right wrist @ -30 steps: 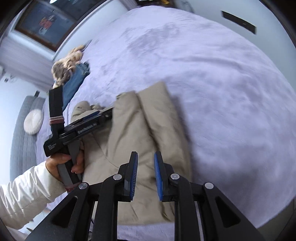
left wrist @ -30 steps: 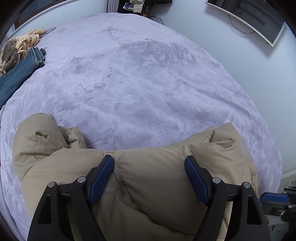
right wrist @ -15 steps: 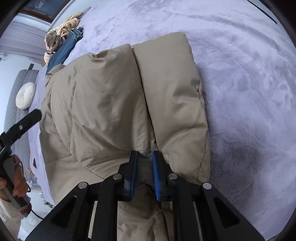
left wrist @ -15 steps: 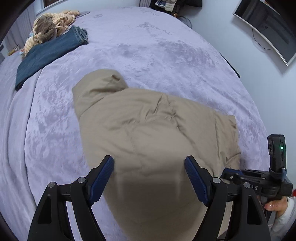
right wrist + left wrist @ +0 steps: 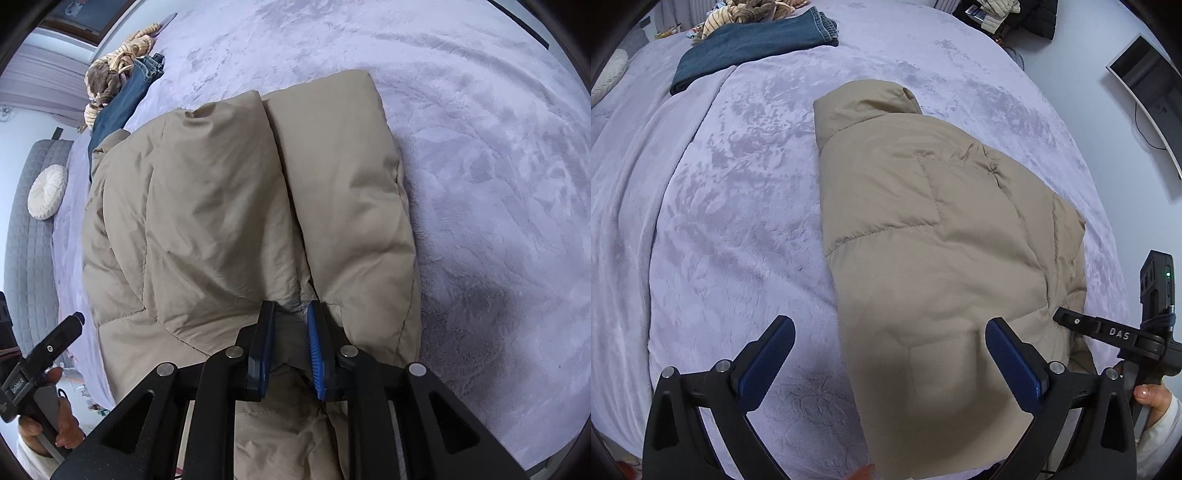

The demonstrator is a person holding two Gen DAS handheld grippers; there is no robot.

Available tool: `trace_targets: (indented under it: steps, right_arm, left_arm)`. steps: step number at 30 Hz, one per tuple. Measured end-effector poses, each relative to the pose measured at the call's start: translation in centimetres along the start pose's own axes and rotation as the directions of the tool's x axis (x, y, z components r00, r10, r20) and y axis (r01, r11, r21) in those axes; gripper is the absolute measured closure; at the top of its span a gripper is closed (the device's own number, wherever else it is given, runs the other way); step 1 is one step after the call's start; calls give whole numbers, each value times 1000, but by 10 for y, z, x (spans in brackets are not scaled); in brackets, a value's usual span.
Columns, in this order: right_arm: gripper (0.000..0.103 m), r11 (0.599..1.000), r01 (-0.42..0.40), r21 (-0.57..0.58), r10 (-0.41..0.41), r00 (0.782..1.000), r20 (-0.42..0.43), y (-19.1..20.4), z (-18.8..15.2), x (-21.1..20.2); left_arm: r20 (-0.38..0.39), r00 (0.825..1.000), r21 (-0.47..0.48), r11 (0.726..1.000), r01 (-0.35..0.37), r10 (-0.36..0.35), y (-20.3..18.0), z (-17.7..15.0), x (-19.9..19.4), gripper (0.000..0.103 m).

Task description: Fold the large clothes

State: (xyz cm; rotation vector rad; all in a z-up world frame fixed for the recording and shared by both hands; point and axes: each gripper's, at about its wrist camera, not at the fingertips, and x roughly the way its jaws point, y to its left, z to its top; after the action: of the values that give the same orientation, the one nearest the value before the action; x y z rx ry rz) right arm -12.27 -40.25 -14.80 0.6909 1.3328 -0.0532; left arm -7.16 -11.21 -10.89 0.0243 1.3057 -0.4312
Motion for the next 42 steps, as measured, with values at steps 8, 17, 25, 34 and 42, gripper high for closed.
trace_targets:
  steps: [8, 17, 25, 34, 42]
  right_arm:
    - [36, 1000, -11, -5, 12, 998, 67, 15, -18, -40]
    - [15, 1000, 23, 2, -23, 991, 134, 27, -40, -52]
    - [14, 998, 55, 7, -55, 982, 182, 29, -43, -62]
    - [14, 998, 57, -9, -55, 990, 129, 14, -13, -58]
    - [13, 1000, 18, -22, -17, 998, 64, -15, 22, -40]
  left_arm:
    - [-37, 999, 4, 1000, 23, -23, 11, -10, 1, 0]
    - [-36, 998, 36, 998, 51, -50, 22, -17, -4, 0]
    - [-32, 998, 34, 998, 61, -60, 32, -16, -6, 0]
    - [-39, 994, -49, 994, 101, -103, 32, -1, 6, 0]
    - [-48, 987, -110, 983, 150, -156, 28, 16, 34, 0]
